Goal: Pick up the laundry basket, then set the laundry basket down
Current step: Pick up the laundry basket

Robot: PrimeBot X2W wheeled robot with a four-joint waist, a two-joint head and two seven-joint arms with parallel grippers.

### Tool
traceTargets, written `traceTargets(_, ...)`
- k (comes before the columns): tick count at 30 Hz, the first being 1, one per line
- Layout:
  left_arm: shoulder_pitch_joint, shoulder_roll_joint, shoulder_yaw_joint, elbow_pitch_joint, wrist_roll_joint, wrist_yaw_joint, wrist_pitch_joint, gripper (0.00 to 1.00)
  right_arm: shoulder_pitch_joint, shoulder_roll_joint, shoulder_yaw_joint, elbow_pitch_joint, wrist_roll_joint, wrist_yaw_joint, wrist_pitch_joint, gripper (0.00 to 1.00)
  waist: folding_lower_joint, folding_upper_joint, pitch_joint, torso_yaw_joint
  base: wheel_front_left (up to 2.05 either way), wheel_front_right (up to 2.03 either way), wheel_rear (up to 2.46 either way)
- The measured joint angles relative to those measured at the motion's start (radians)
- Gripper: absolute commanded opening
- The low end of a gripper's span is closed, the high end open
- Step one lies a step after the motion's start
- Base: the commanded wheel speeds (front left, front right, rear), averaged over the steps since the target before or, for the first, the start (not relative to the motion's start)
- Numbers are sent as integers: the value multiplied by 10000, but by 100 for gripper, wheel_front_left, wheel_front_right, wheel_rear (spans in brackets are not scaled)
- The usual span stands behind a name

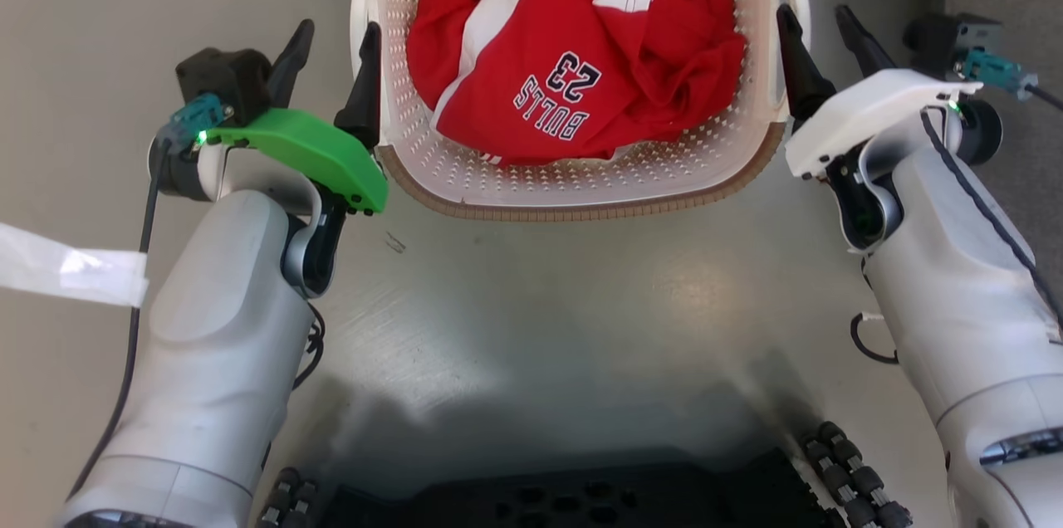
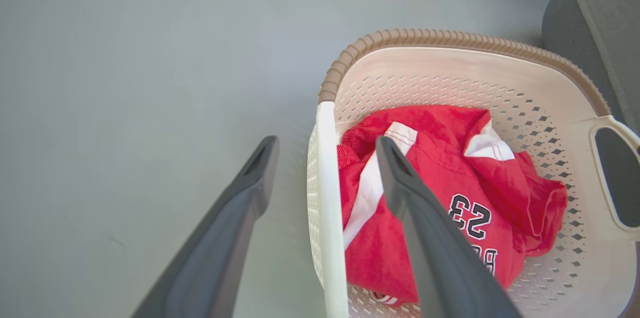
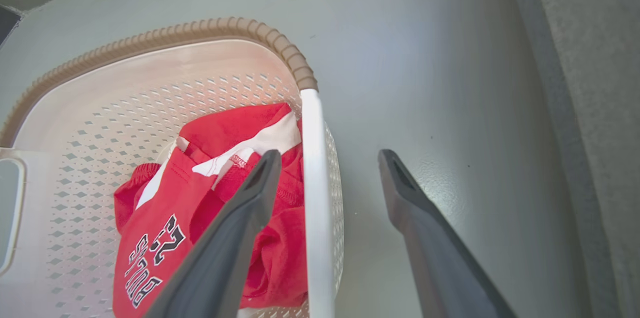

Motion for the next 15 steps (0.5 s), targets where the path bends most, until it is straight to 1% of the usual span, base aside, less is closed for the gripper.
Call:
traceTargets(2,-147,2,-105,111,-117,-65,2,100,-194,23,67,190,17,0,29,100,0,0,128,3,0,0,0)
traceTargets(15,-1146,-6,-803,1003,-759,-84,403,100,-1233,174,616,1001,288,0,98,100,-1,0,940,-53,0,0,0)
